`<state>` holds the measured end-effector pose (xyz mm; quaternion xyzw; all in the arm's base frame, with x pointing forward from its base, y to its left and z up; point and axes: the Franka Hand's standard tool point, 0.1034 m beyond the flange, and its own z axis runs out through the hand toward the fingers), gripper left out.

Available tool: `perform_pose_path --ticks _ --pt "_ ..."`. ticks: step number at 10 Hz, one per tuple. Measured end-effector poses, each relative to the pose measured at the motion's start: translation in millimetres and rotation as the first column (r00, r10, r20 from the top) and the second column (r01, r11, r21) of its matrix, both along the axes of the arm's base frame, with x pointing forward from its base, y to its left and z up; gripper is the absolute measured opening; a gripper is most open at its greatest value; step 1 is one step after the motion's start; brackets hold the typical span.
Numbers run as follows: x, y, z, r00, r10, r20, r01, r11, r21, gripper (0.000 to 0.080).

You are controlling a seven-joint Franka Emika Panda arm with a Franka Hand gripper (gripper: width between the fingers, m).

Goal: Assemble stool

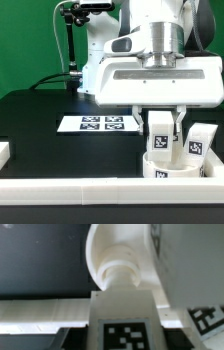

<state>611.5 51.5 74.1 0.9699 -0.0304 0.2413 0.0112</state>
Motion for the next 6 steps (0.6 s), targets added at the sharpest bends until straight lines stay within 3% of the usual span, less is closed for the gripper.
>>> perform_pose_path --ticks 5,6 --pt "1.3 0.6 -0.7 0.999 0.006 0.047 -0.006 1.0 -0.007 0.0337" --pt "1.2 0.6 -0.8 0.999 0.006 0.047 -0.006 1.0 -0.007 0.044"
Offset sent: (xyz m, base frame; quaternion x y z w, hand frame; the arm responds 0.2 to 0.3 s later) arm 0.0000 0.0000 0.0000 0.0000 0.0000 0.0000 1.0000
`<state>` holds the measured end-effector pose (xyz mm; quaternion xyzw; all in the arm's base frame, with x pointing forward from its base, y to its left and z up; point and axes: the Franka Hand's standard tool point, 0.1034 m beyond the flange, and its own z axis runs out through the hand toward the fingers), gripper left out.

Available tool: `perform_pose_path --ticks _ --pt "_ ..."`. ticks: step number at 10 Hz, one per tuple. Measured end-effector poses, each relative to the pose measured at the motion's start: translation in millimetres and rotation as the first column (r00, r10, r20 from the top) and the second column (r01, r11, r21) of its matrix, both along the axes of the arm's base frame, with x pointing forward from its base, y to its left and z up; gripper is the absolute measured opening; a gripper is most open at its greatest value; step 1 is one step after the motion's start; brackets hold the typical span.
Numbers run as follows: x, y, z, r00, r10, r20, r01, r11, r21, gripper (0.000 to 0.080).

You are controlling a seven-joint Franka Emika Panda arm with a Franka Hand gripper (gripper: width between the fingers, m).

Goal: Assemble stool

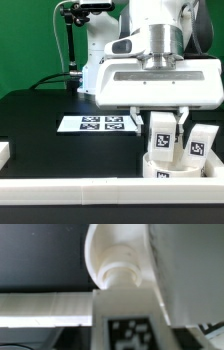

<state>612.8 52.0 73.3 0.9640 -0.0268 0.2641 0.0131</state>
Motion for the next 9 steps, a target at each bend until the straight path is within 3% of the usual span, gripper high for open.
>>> perform_pose_path --ticks 1,2,5,9 --pt "0.0 0.0 0.0 1.0 0.0 0.0 0.0 1.0 0.0 0.0571" --pt "0.0 -0.1 0.0 1.0 0.0 0.0 0.0 1.0 0.0 0.0625" --pt "2.3 -0.3 6.9 1.0 0.004 0.007 -0.004 1.0 0.0 0.0649" --pt "7.1 -6.9 37.1 0.999 -0.011 -0.03 0.011 1.0 0.022 0.0649"
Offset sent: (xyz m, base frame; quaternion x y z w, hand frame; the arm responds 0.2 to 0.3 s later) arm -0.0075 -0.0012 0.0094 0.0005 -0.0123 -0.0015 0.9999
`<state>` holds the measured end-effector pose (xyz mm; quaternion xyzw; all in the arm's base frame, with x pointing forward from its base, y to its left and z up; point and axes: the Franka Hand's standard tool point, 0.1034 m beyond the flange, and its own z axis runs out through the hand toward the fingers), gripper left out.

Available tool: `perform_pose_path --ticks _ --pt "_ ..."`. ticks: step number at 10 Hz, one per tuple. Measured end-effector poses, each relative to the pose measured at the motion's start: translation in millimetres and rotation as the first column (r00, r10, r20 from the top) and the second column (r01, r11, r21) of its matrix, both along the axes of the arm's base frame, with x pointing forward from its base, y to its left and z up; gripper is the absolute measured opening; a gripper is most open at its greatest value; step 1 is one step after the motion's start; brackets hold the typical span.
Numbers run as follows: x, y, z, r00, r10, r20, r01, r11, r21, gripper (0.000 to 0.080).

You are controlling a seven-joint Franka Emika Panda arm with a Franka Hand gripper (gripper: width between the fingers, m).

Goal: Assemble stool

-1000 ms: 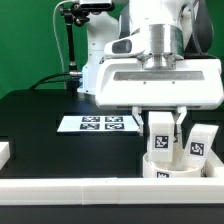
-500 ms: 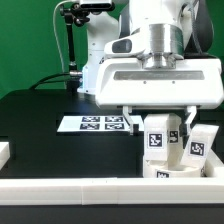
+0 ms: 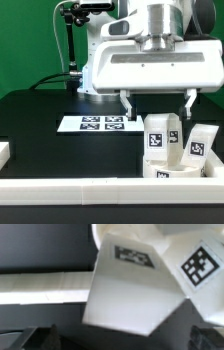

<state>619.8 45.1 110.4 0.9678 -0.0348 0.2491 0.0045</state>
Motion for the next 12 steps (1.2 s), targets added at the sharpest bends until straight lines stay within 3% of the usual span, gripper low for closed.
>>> perform_pose_path --ticks 4,6,7,8,9,12 --pt "0.5 -2.7 0.9 1.0 0.002 0.002 -0.002 1.0 -0.003 0.0649" --pt "2.4 -3.7 0.7 0.999 -0.005 -0.05 0.005 1.0 0.009 0.0649" --pt "9.7 3.5 1.4 0.999 -0.016 -0.047 0.018 1.0 0.023 0.0649" --pt "36.4 34.3 -9.8 0.998 -0.012 -0.061 0.015 0.999 0.051 0.0649" --pt "41.8 37.2 -16.1 0.991 0.013 -0.13 -0.007 0.999 0.048 0.0649" --pt "37.4 32.1 -12.6 0.952 0.013 -0.305 0.008 0.998 0.066 0.0649"
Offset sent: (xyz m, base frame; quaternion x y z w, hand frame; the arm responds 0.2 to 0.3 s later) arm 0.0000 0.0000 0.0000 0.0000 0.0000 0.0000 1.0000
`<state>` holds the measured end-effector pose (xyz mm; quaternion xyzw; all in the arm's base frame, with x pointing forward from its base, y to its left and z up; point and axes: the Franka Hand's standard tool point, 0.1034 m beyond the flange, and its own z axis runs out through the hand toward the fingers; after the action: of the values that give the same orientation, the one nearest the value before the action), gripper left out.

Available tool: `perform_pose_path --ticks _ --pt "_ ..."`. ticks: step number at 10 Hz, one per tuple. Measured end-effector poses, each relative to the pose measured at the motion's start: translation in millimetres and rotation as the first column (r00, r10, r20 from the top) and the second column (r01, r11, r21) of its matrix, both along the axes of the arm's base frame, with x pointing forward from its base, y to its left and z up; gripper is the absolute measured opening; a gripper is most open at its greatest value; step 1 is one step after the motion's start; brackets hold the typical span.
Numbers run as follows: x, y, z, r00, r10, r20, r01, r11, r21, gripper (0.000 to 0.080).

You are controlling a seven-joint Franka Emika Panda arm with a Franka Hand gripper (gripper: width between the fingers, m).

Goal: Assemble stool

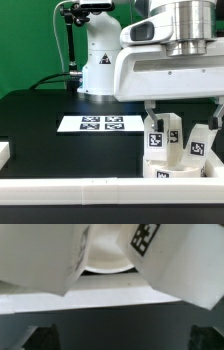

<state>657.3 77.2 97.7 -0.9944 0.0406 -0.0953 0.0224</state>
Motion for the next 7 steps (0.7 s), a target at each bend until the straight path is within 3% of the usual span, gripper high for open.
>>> perform_pose_path --ticks 4,7 --pt "-2.1 -14.5 3.6 0.998 -0.047 -0.035 0.048 0.999 0.021 0.0649" --pt "-3.7 -14.2 1.7 0.997 -0.064 -0.039 0.065 0.998 0.028 0.0649"
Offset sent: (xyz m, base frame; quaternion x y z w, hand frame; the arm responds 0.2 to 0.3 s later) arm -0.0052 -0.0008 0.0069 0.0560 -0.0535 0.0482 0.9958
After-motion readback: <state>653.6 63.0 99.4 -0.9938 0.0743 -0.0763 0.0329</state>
